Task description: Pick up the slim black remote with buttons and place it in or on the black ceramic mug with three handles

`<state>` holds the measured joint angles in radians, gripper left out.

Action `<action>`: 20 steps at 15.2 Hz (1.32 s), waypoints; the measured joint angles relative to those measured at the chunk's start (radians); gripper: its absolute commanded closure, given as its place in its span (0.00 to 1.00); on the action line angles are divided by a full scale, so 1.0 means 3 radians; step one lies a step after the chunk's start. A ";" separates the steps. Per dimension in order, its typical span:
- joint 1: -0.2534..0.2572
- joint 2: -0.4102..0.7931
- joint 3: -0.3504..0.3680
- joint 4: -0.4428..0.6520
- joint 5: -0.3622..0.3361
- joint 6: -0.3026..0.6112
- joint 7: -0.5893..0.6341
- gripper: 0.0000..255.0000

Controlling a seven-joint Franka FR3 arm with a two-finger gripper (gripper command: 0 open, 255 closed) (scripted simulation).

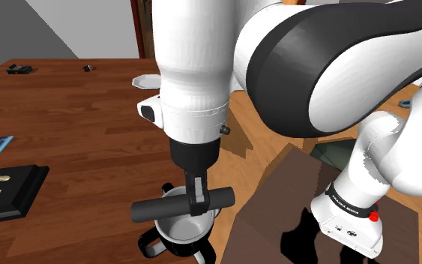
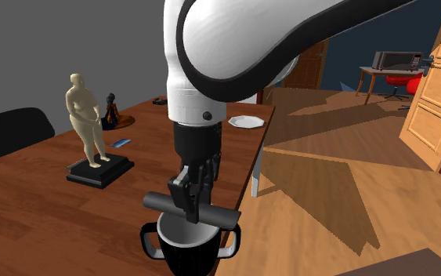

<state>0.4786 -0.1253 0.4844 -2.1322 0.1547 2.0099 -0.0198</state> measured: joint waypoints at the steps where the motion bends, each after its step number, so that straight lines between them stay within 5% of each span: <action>1: 0.0003 0.0013 0.0007 -0.0036 -0.0002 0.0049 0.0006 1.00; 9: 0.0007 0.0045 0.0017 -0.0106 -0.0010 0.0154 0.0010 1.00; 10: 0.0007 0.0045 0.0017 -0.0107 -0.0011 0.0154 0.0010 0.00; 16: 0.0007 0.0046 0.0017 -0.0108 -0.0011 0.0154 0.0010 0.00; 20: -0.0009 -0.0053 -0.0021 0.0118 0.0011 -0.0161 -0.0014 0.00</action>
<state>0.4757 -0.1411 0.4782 -2.0970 0.1581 1.9616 -0.0241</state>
